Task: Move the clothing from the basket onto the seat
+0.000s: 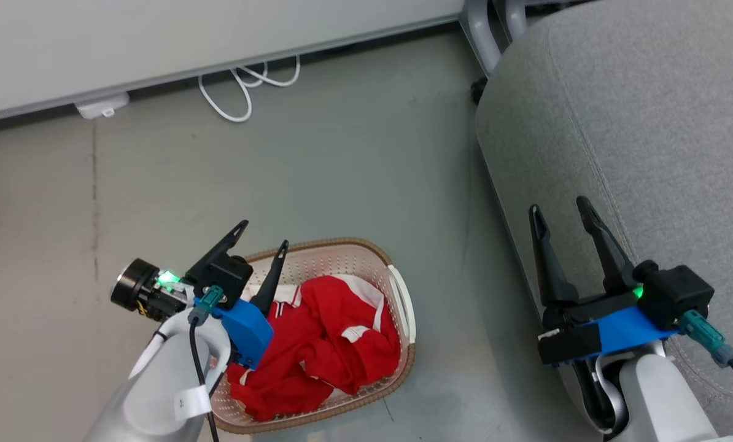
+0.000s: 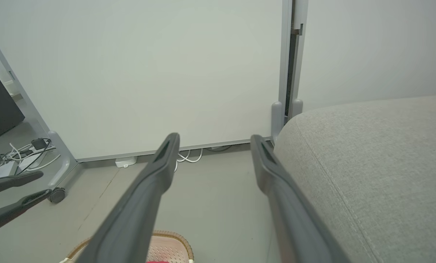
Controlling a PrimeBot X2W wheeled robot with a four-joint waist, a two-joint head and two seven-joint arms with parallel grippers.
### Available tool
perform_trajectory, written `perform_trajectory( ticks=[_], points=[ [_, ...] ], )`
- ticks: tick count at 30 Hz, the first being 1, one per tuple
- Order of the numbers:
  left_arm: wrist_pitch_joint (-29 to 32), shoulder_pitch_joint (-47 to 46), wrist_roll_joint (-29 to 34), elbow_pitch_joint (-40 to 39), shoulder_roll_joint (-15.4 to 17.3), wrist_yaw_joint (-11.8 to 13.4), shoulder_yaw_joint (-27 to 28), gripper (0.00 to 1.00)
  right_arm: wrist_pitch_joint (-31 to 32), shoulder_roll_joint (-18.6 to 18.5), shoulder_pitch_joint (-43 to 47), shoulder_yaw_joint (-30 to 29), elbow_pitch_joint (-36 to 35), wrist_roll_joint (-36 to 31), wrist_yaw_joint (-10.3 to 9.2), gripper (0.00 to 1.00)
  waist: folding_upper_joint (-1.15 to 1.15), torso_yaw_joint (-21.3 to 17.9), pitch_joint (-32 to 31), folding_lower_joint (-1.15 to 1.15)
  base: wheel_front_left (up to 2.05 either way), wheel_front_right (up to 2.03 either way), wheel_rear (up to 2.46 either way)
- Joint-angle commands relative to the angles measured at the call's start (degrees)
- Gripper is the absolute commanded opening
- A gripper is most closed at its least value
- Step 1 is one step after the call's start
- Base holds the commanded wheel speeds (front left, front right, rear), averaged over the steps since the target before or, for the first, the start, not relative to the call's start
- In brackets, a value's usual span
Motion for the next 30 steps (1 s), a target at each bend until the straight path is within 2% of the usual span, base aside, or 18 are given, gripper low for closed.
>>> perform_trajectory(
  ticks=[1, 7, 13, 17, 23, 30],
  points=[
    [-0.16, -2.31, -0.01, 1.38, 0.95, -0.09, -1.13, 1.00, -0.18, -0.20, -1.57, 0.13, -0.57, 0.60, 0.03, 1.00, 0.00, -3.17, 5.21, -0.01, 0.00, 0.00, 0.00],
    [-0.16, -9.16, -0.28, 9.73, 3.12, -0.09, -7.15, 1.00, -0.18, -0.19, -5.55, 1.22, -1.85, 1.86, 0.03, 1.00, 0.00, -5.71, 12.33, -0.01, 0.00, 0.00, 0.00],
    [-0.16, -14.23, -0.68, 18.14, 4.28, -0.09, -15.46, 1.00, -0.18, -0.18, -8.89, 2.03, -3.35, 2.90, 0.03, 1.00, 0.00, -7.57, 18.16, -0.01, 0.00, 0.00, 0.00],
    [2.18, -17.20, -1.42, 23.80, 4.82, -0.09, -21.19, 1.00, -0.18, -0.18, -10.90, 2.46, -4.32, 3.37, 0.03, 1.00, 0.00, -8.46, 21.95, -0.01, 0.00, 0.00, 0.00],
    [6.11, -21.36, -2.62, 28.17, 5.92, -0.09, -28.26, 1.00, -0.18, -0.18, -13.20, 2.75, -5.31, 3.87, 0.03, 1.00, 0.00, -9.53, 26.99, -0.01, 0.00, 0.00, 0.00],
    [11.34, -25.38, -4.05, 30.00, 7.57, -0.09, -32.29, 1.00, -0.18, -0.18, -15.29, 3.30, -6.88, 4.79, 0.03, 1.00, 0.00, -10.80, 32.26, -0.01, 0.00, 0.00, 0.00]
  ],
)
